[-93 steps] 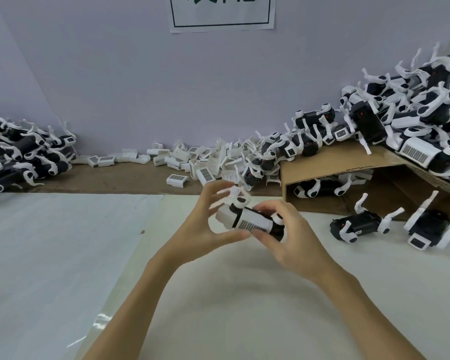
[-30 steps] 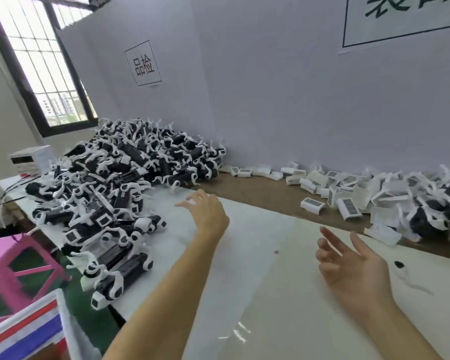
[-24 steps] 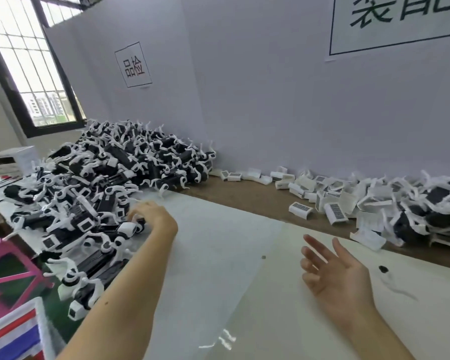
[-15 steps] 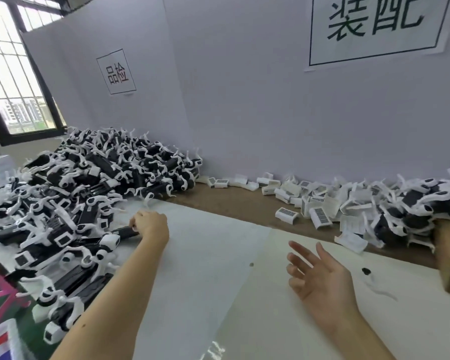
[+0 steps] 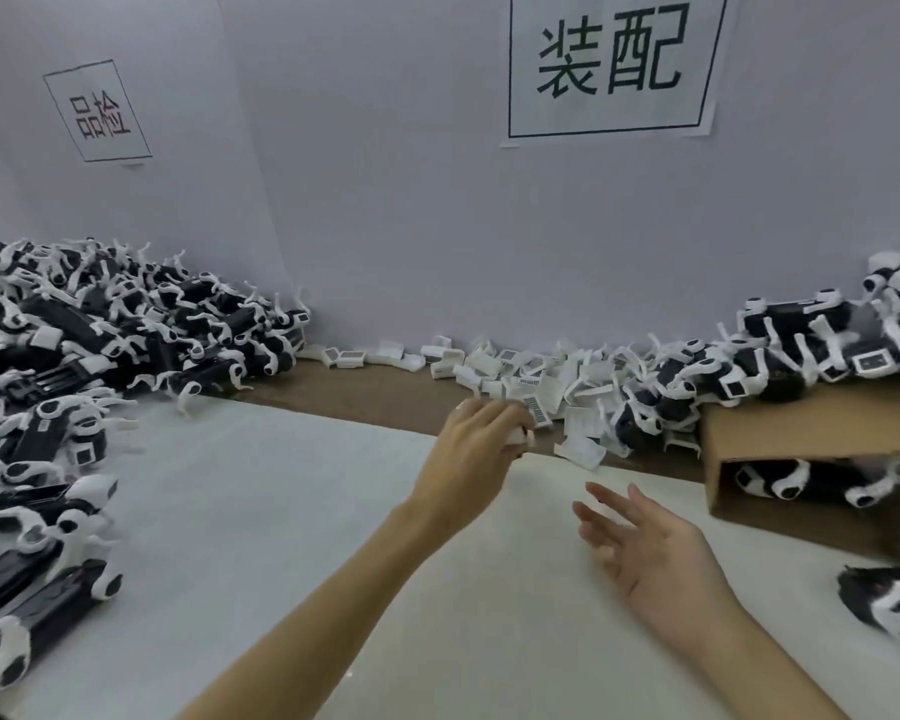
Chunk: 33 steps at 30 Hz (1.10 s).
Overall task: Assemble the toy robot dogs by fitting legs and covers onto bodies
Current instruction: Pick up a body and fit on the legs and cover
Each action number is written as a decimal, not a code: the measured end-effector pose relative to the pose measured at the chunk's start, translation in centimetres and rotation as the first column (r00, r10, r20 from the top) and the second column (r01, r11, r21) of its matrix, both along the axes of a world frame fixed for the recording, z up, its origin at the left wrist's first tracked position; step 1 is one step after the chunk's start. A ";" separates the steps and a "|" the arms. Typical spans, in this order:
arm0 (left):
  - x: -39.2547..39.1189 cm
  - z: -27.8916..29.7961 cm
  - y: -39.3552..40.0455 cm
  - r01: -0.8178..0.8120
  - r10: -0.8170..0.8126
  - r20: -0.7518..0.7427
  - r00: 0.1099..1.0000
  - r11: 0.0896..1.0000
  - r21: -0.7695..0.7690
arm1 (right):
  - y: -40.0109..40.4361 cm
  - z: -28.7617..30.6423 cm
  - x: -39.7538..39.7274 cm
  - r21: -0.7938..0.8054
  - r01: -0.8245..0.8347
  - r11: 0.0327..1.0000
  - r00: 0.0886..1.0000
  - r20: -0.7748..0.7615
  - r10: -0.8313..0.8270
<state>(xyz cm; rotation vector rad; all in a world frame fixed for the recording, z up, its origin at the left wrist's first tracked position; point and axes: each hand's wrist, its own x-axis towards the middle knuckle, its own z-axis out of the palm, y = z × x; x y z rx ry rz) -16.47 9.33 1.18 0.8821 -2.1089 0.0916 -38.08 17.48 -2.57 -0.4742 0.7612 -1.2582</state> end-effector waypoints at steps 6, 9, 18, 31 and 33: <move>-8.0 -1.5 6.9 0.434 -0.222 -0.598 0.770 0.870 0.235 | 3.5 0.7 -4.7 -0.004 0.134 0.991 0.991 0.022 -0.134; -8.0 -2.7 7.5 0.574 -0.200 -0.694 0.692 0.735 0.360 | 4.9 0.9 -5.7 -0.046 0.194 0.980 0.975 -0.104 -0.198; -6.7 -4.2 6.6 0.622 0.155 -0.762 0.629 0.488 0.612 | 5.3 1.2 -4.3 -0.272 0.238 0.932 0.904 -0.289 -0.315; -5.4 -2.4 6.7 0.480 -0.025 -0.568 0.822 0.567 0.670 | 6.2 2.6 -5.7 -0.077 0.023 0.997 0.972 -0.230 -0.040; -4.6 -2.2 6.4 0.496 -0.120 -0.527 0.841 0.560 0.663 | 6.3 2.6 -5.9 -0.016 -0.019 1.000 0.985 -0.173 0.016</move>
